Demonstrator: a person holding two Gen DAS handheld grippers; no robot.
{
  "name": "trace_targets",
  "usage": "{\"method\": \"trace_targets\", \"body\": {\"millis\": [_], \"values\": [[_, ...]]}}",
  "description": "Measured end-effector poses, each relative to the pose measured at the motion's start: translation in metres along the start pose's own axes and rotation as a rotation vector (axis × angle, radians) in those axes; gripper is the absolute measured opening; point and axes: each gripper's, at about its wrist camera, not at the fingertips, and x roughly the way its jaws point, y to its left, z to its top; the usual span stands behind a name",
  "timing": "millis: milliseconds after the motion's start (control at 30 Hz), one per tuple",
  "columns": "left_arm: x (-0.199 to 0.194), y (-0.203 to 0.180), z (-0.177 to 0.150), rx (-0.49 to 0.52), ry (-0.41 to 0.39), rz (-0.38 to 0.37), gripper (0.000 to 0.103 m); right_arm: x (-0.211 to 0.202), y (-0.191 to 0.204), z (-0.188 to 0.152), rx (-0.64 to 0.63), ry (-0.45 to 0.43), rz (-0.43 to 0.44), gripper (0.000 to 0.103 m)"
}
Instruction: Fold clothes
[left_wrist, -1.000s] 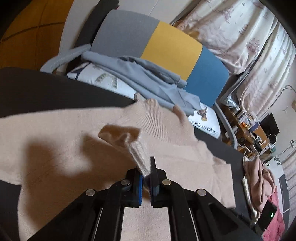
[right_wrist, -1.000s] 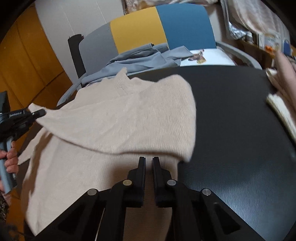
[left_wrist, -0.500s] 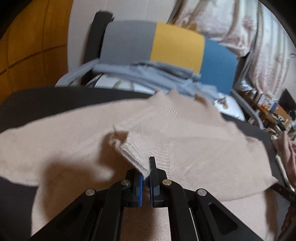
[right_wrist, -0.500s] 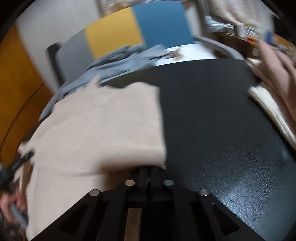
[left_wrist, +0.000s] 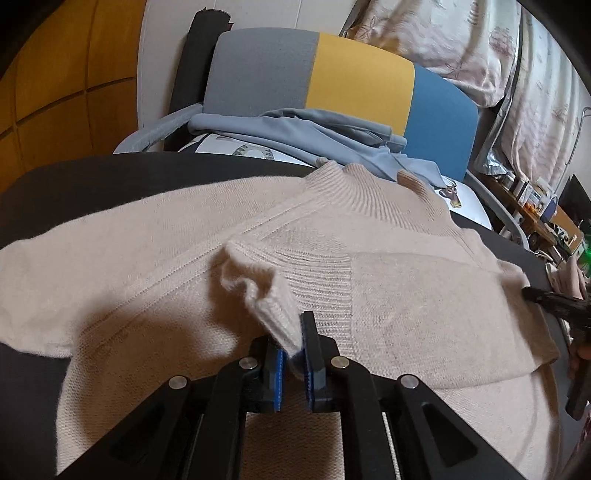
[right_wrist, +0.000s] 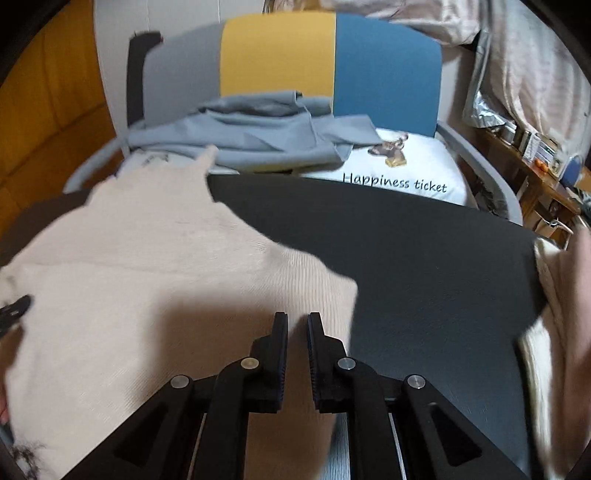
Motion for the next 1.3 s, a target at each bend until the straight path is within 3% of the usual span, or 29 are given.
{"method": "trace_targets", "body": {"millis": [100,200,233,300,400,500,567,667,767,867,967,1133,1233,1300], "values": [[0.001,-0.006,-0.001,0.029,-0.004,0.030,0.010,0.014,-0.001,0.000,0.007,-0.011,-0.047,0.011],[0.002,-0.003,-0.002,0.014,-0.003,0.011,0.010,-0.002,0.001,-0.001,0.074,-0.017,-0.087,0.015],[0.003,0.000,-0.001,0.004,-0.001,-0.002,0.010,-0.015,0.013,-0.004,0.062,-0.051,-0.050,0.016],[0.002,0.005,0.000,-0.019,0.005,-0.027,0.010,-0.039,0.042,-0.014,0.010,-0.122,0.053,0.028],[0.000,0.013,0.003,-0.058,0.021,-0.067,0.015,-0.053,0.101,-0.035,-0.085,-0.111,0.233,0.031],[-0.008,0.030,0.008,-0.099,0.066,-0.076,0.017,-0.043,0.144,-0.055,-0.173,-0.089,0.221,0.031],[-0.023,0.049,0.011,-0.118,0.043,-0.034,0.017,-0.028,0.154,-0.064,-0.166,-0.066,0.196,0.031],[-0.055,0.104,0.015,-0.224,-0.037,0.031,0.018,-0.028,0.156,-0.067,-0.163,-0.089,0.164,0.034],[-0.084,0.187,0.012,-0.477,-0.105,0.072,0.020,-0.028,0.156,-0.070,-0.168,-0.096,0.151,0.035],[-0.107,0.269,0.002,-0.684,-0.123,0.179,0.020,-0.026,0.156,-0.069,-0.159,-0.099,0.157,0.036],[-0.126,0.336,-0.009,-0.779,-0.106,0.330,0.025,-0.027,0.157,-0.069,-0.155,-0.100,0.159,0.037],[-0.136,0.406,-0.035,-0.962,-0.082,0.404,0.028,-0.026,0.159,-0.068,-0.153,-0.102,0.159,0.037],[-0.124,0.431,-0.044,-1.048,-0.024,0.386,0.029,-0.026,0.159,-0.069,-0.154,-0.102,0.158,0.037],[-0.121,0.436,-0.042,-1.050,-0.063,0.390,0.029,-0.027,0.159,-0.069,-0.156,-0.102,0.155,0.038]]}}
